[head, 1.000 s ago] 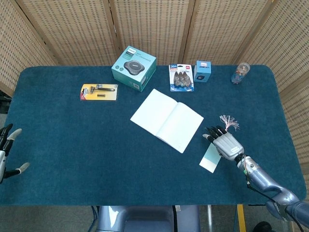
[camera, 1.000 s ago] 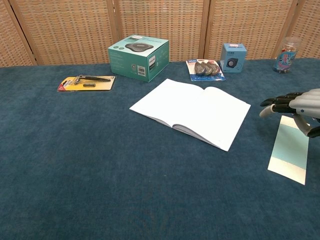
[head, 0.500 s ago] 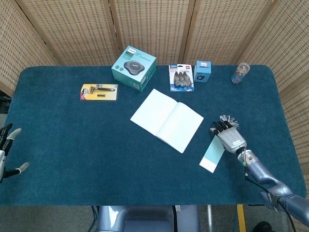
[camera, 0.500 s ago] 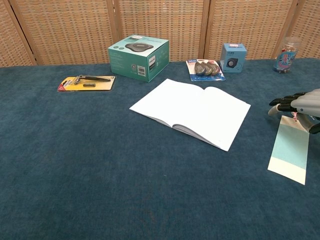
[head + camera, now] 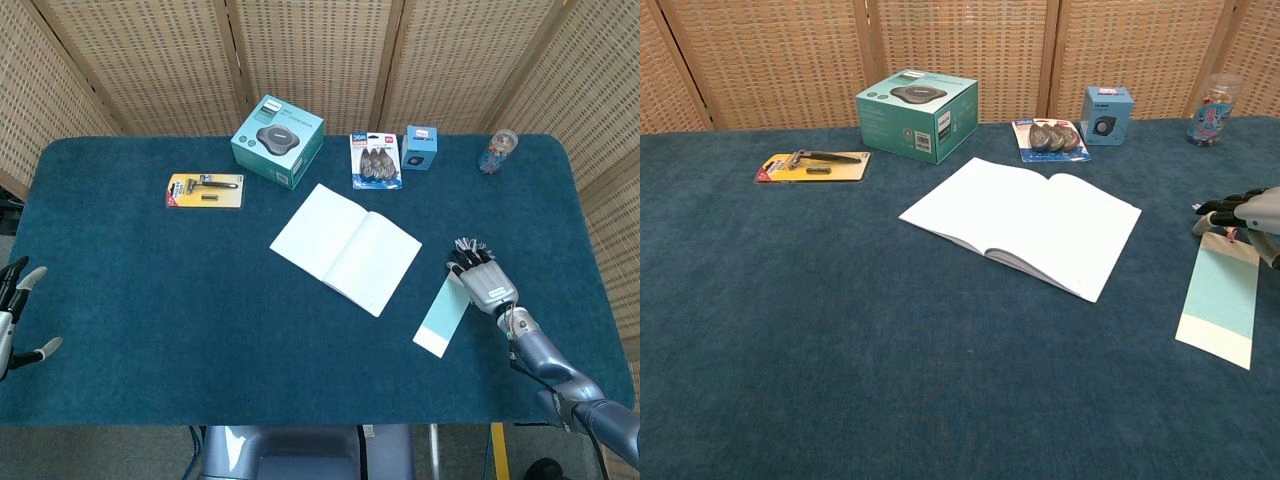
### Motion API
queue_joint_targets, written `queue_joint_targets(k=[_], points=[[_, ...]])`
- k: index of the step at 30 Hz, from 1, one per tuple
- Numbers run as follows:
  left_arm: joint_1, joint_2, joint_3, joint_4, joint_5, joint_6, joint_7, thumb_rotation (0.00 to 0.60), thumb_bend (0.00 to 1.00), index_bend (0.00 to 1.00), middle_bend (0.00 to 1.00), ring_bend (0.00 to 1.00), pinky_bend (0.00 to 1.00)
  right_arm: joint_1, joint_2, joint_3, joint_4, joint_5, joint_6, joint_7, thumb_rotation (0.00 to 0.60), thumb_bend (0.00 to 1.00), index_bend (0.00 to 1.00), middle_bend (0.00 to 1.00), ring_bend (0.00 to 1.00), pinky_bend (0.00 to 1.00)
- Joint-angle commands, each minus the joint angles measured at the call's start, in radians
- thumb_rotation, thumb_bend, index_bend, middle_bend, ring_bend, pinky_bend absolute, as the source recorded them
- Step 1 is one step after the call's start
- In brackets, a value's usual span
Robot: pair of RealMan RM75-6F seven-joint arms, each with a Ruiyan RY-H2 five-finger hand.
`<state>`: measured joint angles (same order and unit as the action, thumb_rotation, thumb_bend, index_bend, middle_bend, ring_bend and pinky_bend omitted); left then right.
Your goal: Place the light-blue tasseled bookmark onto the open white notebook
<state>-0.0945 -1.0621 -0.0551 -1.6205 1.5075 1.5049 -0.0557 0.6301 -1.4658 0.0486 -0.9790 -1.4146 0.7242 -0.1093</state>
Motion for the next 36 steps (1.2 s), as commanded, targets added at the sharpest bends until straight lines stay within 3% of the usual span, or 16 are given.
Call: queue_joint_targets(k=[1, 19, 36], points=[[0.0, 0.0, -0.001, 0.001, -0.001, 0.001, -0.002, 0.6, 0.0, 0.0, 0.0, 0.0, 0.0, -0.002, -0.004, -0.005, 0.008, 0.003, 0.003, 0.002, 0.6, 1.0, 0.14, 0.03, 0.0, 0.08], [-0.003, -0.002, 0.003, 0.0, 0.001, -0.007, 0.006, 0.6, 0.0, 0.0, 0.0, 0.0, 0.0, -0.025, 0.045, -0.029, -0.016, 0.081, -0.034, -0.107, 0.6, 1.0, 0.18, 0.03, 0.0, 0.1], [-0.007, -0.007, 0.011, -0.006, 0.005, -0.02, 0.03, 0.6, 0.0, 0.0, 0.0, 0.0, 0.0, -0.067, 0.188, -0.055, -0.212, 0.26, -0.05, -0.321, 0.6, 1.0, 0.19, 0.04, 0.0, 0.1]])
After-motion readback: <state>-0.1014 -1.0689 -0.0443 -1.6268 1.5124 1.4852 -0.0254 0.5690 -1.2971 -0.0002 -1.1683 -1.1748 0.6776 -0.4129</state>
